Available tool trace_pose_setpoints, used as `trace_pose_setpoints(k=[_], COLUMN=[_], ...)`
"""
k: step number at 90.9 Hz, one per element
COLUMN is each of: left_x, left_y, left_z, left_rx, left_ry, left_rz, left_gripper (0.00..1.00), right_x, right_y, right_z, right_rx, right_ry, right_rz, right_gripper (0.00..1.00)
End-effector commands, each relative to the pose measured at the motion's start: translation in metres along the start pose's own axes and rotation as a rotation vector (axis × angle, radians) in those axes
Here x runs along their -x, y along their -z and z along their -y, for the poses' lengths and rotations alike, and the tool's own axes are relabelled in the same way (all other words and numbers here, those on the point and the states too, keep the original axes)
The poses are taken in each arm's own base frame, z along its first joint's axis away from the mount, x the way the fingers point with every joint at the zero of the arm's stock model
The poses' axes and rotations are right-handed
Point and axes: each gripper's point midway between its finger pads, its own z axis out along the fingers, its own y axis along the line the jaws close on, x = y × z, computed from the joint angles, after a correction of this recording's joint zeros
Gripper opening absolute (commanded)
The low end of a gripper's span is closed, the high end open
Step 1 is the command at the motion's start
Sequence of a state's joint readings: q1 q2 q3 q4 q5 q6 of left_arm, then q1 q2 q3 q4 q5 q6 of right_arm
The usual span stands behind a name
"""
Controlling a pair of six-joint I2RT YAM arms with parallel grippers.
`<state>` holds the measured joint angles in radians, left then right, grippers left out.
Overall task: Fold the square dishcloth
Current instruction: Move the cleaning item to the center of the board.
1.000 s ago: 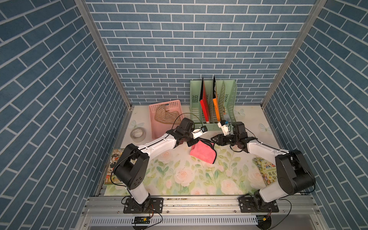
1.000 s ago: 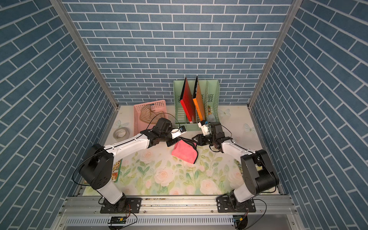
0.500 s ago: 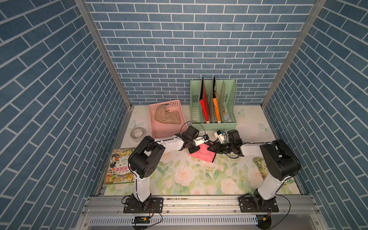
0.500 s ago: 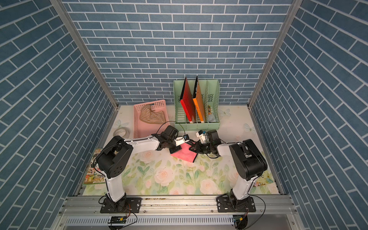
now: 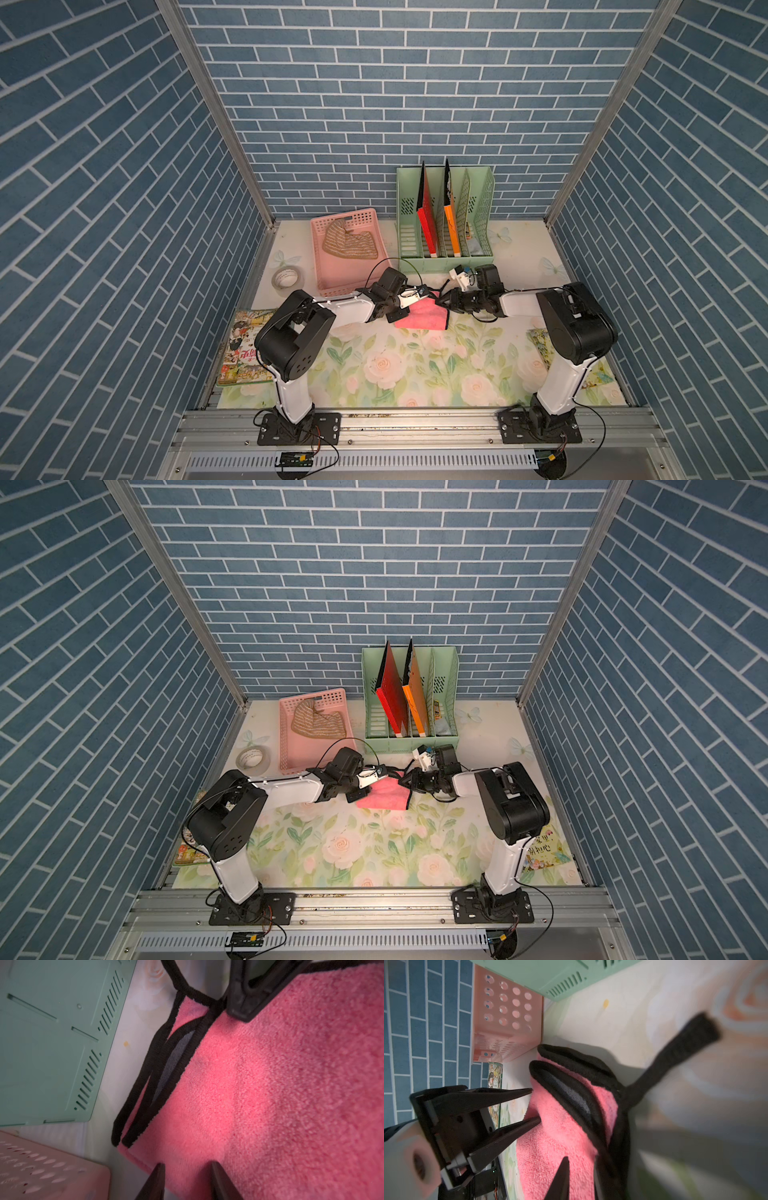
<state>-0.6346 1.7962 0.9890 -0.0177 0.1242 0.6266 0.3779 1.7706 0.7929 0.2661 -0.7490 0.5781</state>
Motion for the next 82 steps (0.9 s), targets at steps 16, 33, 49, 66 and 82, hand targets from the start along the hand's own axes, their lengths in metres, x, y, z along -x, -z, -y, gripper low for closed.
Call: trace_pose_setpoints(k=[16,33,49,66,82], left_x=[0.024,-0.006,-0.025,-0.043,-0.058], left_y=[0.065,0.085,0.110,0.134,0.144], left_z=[-0.053,-0.068,-0.082,-0.100,-0.118], left_rx=[-0.013,0.001,0.018,0.066,0.125], left_ry=[0.215,0.269,0.323,0.336,0.365], left_rz=[0.110,0.071,0.060,0.050,0.031], left_gripper=[0.45,0.45,0.45,0.45,0.45], right_x=[-0.053,-0.082,-0.074,-0.047,-0.047], right_y=[-0.015,-0.045,-0.055,-0.057,-0.091], right_z=[-0.067,-0.028,-0.017,-0.084,-0.067], right_rx=[0.081,0.063,-0.033,0.007,-0.010], right_ry=[-0.008,-0.101,-0.064,0.051,0.020], right_rz=[-0.045,-0.136,-0.153,-0.138,-0.168], right_gripper=[0.20,0.19,0.16,0.22,0.24])
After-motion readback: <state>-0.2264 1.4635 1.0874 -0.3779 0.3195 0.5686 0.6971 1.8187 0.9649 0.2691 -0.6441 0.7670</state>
